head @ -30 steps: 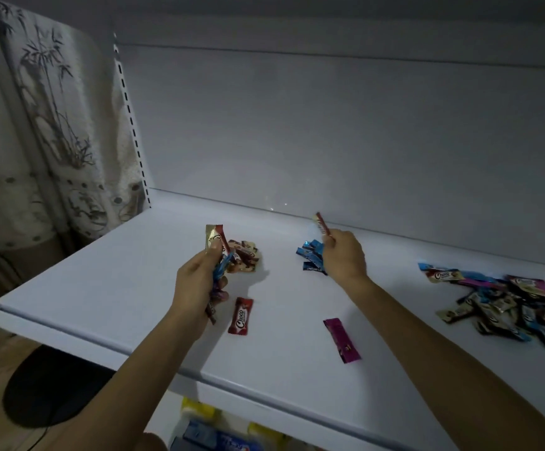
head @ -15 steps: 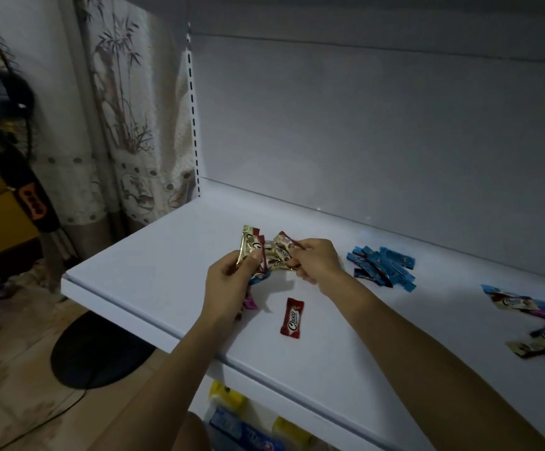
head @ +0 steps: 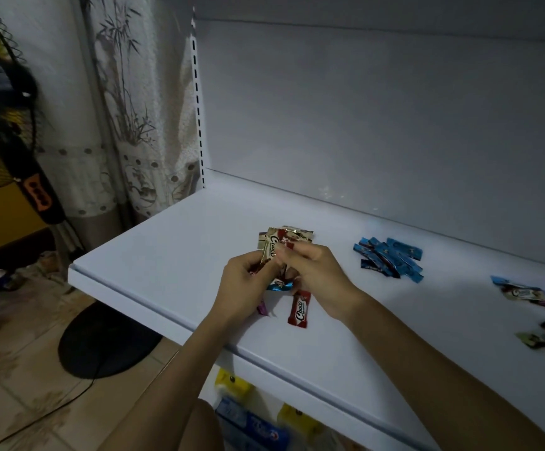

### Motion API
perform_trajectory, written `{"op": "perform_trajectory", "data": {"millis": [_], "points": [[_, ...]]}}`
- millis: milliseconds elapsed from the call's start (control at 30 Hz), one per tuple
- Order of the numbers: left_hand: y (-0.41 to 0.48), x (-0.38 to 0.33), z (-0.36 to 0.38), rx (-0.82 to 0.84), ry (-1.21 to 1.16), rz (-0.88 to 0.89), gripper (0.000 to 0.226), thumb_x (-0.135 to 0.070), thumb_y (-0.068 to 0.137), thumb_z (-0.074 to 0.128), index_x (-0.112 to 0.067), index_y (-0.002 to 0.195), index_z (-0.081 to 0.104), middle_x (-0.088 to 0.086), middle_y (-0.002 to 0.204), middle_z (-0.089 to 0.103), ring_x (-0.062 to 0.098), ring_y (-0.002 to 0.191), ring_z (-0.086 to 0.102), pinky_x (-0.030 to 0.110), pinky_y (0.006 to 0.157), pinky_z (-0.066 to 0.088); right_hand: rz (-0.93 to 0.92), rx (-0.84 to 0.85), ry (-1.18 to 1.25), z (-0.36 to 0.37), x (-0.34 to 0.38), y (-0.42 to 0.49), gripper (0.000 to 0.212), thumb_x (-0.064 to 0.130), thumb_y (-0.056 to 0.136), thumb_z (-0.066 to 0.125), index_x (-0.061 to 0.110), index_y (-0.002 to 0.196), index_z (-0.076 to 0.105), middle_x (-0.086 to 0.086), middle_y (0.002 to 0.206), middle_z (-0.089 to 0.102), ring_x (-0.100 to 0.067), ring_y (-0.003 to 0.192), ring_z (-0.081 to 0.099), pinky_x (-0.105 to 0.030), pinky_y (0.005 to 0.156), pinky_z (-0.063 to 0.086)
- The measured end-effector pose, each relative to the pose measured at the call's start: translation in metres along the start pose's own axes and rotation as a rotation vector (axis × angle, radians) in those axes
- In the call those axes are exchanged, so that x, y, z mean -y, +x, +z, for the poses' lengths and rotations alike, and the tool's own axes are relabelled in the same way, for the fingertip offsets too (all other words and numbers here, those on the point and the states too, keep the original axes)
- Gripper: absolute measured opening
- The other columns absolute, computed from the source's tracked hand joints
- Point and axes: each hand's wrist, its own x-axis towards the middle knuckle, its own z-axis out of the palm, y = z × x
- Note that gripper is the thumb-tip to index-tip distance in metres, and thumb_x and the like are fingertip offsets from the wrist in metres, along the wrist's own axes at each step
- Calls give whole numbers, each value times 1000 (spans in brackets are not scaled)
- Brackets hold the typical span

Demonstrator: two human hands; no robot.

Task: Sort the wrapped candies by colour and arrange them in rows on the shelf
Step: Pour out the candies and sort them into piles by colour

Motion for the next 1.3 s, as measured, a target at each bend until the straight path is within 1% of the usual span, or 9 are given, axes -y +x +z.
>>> {"op": "perform_trajectory", "data": {"millis": [67,233,400,533,733,900,1067,1200,1300], "points": [[-1,-2,0,25,2,-18,37,-34,99,50,-9,86,72,14,80,70,37,81,65,50,74,52,31,-31,40,-3,2,-2,21,26,93,57,9,91,71,-1,69,63,-10,56,57,-29,57,53],[0,-5,-2,-108,-139,-90,32,-22,100,44,-14,94,74,-24,83,71,-6,85,65,7,67,47,146,-355,150,-30,-3,14,21,24,94,58,10,102,71,4,52,53,-7,42,44,-20,40,41],[4,-6,1,-116,-104,-51,29,-20,97,53,-26,75,71,-20,72,71,-3,78,67,9,63,47,246,-326,-51,-35,-11,43,14,19,92,61,8,101,63,-7,74,68,-13,47,58,-23,45,50],[5,-5,1,-147,-127,-31,25,-20,98,51,-23,83,70,-20,71,70,-4,77,66,7,63,46,225,-301,-333,-30,-23,63,12,23,89,64,12,93,58,-8,75,70,-15,48,62,-22,41,43],[6,-5,1,-142,-134,-72,24,-26,96,52,-24,83,73,-19,76,72,0,80,68,11,64,49,188,-439,-709,-27,-31,91,40,49,76,71,13,79,55,-2,73,63,-20,65,61,-26,52,43],[6,-6,0,-133,-163,-76,24,-25,93,55,-18,80,73,-13,77,74,4,78,69,13,65,49,7,-483,-269,-20,-11,65,53,53,90,52,4,69,59,-5,58,56,-18,50,51,-24,52,37],[7,-4,1,-129,-69,-46,20,-25,93,58,-23,80,73,-10,74,73,8,73,68,17,64,52,-38,139,-84,-16,21,30,19,27,92,59,15,80,66,-2,61,53,-11,43,35,-21,42,28],[7,-6,1,-236,-149,-110,28,-29,97,49,-20,82,71,-12,74,70,-3,71,65,7,59,46,127,-132,100,-27,12,46,14,16,94,57,6,99,66,-5,75,68,-10,45,49,-24,47,36],[7,-5,1,-278,-141,-154,35,-35,100,43,-23,82,70,-5,85,69,7,82,65,5,59,45,278,-208,-52,-32,-3,53,13,15,93,59,5,98,65,-8,75,70,-9,42,53,-20,40,36]]}}
